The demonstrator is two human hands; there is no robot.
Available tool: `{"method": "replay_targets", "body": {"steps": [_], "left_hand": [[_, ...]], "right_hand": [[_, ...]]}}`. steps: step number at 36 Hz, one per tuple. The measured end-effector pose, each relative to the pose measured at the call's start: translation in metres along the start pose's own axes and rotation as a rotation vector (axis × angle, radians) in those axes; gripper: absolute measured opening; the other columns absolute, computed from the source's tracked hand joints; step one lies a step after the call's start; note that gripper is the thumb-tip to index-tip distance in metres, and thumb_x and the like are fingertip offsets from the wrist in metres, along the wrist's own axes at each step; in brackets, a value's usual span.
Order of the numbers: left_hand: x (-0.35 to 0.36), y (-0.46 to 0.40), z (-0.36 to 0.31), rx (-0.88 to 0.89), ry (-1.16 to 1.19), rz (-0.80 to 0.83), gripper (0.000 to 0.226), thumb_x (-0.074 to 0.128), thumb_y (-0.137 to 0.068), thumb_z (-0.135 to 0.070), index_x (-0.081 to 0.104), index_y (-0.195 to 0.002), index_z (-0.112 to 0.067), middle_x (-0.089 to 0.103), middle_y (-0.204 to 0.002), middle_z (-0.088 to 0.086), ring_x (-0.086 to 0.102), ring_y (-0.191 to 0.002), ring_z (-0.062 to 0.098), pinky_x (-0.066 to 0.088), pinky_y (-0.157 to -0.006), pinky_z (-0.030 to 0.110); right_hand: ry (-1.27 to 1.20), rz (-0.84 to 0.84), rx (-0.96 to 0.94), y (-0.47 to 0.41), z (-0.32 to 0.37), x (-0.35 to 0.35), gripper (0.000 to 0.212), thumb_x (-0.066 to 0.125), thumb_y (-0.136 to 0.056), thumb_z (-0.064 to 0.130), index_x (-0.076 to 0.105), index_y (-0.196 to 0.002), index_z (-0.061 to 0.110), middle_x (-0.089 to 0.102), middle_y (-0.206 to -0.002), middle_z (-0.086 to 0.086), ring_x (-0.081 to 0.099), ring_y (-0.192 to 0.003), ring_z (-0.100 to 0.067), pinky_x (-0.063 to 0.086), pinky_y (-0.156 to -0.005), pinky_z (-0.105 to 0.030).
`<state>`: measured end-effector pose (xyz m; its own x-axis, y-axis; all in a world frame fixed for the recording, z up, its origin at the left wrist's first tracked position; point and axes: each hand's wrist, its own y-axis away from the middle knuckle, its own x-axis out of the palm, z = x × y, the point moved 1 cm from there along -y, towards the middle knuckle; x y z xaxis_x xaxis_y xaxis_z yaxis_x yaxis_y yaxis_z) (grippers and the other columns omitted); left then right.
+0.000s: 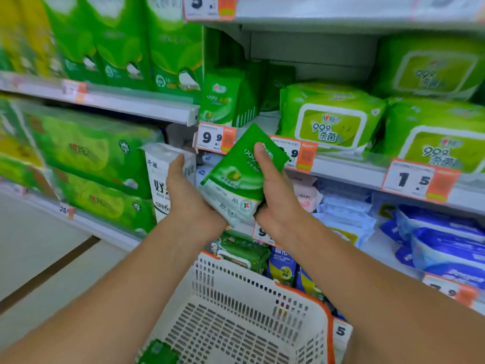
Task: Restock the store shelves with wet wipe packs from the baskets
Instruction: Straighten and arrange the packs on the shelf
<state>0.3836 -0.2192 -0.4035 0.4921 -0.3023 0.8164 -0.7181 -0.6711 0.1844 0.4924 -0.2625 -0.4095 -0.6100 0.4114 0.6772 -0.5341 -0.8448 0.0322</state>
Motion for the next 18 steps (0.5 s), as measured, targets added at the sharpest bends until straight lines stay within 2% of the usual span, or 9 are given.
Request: {"method": "replay_targets", "body": {"steps": [2, 5, 8, 11, 14, 15, 18], "left_hand": [[0.007, -0.004, 0.005, 0.081, 0.097, 0.002, 0.080, 0.047, -0.081, -0.073, 0.061, -0.133, -0.013, 0.066, -0.125, 0.021, 0.063, -0.117, 0.041, 0.043, -0.106, 0.056], [0.011, -0.012, 0.001, 0.182, 0.154, -0.091, 0.081, 0.051, -0.078, -0.072, 0.064, -0.131, -0.011, 0.070, -0.117, 0.022, 0.067, -0.109, 0.042, 0.046, -0.102, 0.059], [0.009, -0.021, -0.002, 0.228, 0.221, -0.163, 0.082, 0.049, -0.077, -0.074, 0.065, -0.127, -0.011, 0.072, -0.111, 0.022, 0.070, -0.102, 0.041, 0.048, -0.099, 0.058], [0.015, -0.024, -0.005, 0.286, 0.267, -0.232, 0.085, 0.054, -0.074, -0.073, 0.062, -0.128, -0.009, 0.071, -0.115, 0.020, 0.070, -0.102, 0.040, 0.049, -0.097, 0.059], [0.021, -0.026, -0.009, 0.347, 0.277, -0.322, 0.049, 0.056, -0.086, -0.062, 0.059, -0.103, -0.016, 0.073, -0.107, 0.014, 0.071, -0.102, 0.036, 0.052, -0.094, 0.052], [0.023, -0.028, -0.010, 0.362, 0.262, -0.336, 0.042, 0.056, -0.088, -0.058, 0.058, -0.099, -0.018, 0.072, -0.102, 0.013, 0.071, -0.101, 0.035, 0.053, -0.092, 0.050], [0.022, -0.039, -0.017, 0.330, 0.249, -0.289, 0.045, 0.055, -0.086, -0.059, 0.058, -0.100, -0.016, 0.072, -0.106, 0.016, 0.070, -0.098, 0.036, 0.050, -0.094, 0.052]], "right_hand": [[0.032, 0.065, 0.037, 0.001, -0.008, 0.004, 0.056, 0.074, -0.086, 0.036, 0.057, -0.135, 0.015, 0.070, -0.121, -0.015, 0.069, -0.109, -0.034, 0.057, -0.088, -0.056], [0.028, 0.121, 0.041, -0.002, -0.012, 0.009, 0.055, 0.071, -0.090, 0.039, 0.053, -0.139, 0.019, 0.068, -0.126, -0.015, 0.068, -0.112, -0.035, 0.055, -0.089, -0.059], [0.042, 0.114, 0.037, -0.005, -0.018, 0.013, 0.060, 0.067, -0.090, 0.045, 0.049, -0.142, 0.023, 0.067, -0.129, -0.012, 0.068, -0.113, -0.034, 0.057, -0.087, -0.055], [0.041, 0.073, 0.034, -0.007, -0.024, 0.018, 0.061, 0.068, -0.088, 0.045, 0.050, -0.141, 0.022, 0.067, -0.128, -0.012, 0.069, -0.111, -0.034, 0.059, -0.085, -0.052], [0.038, 0.042, 0.004, -0.009, -0.017, 0.023, 0.054, 0.071, -0.088, 0.033, 0.056, -0.137, 0.014, 0.069, -0.123, -0.016, 0.069, -0.109, -0.035, 0.060, -0.081, -0.050], [0.043, 0.044, -0.001, -0.009, -0.012, 0.025, 0.054, 0.072, -0.086, 0.028, 0.057, -0.135, 0.011, 0.070, -0.122, -0.017, 0.069, -0.108, -0.036, 0.061, -0.080, -0.049], [0.161, 0.111, 0.003, -0.012, 0.015, 0.027, 0.059, 0.075, -0.075, 0.018, 0.061, -0.131, 0.006, 0.071, -0.120, -0.017, 0.069, -0.110, -0.033, 0.059, -0.087, -0.047]]}}
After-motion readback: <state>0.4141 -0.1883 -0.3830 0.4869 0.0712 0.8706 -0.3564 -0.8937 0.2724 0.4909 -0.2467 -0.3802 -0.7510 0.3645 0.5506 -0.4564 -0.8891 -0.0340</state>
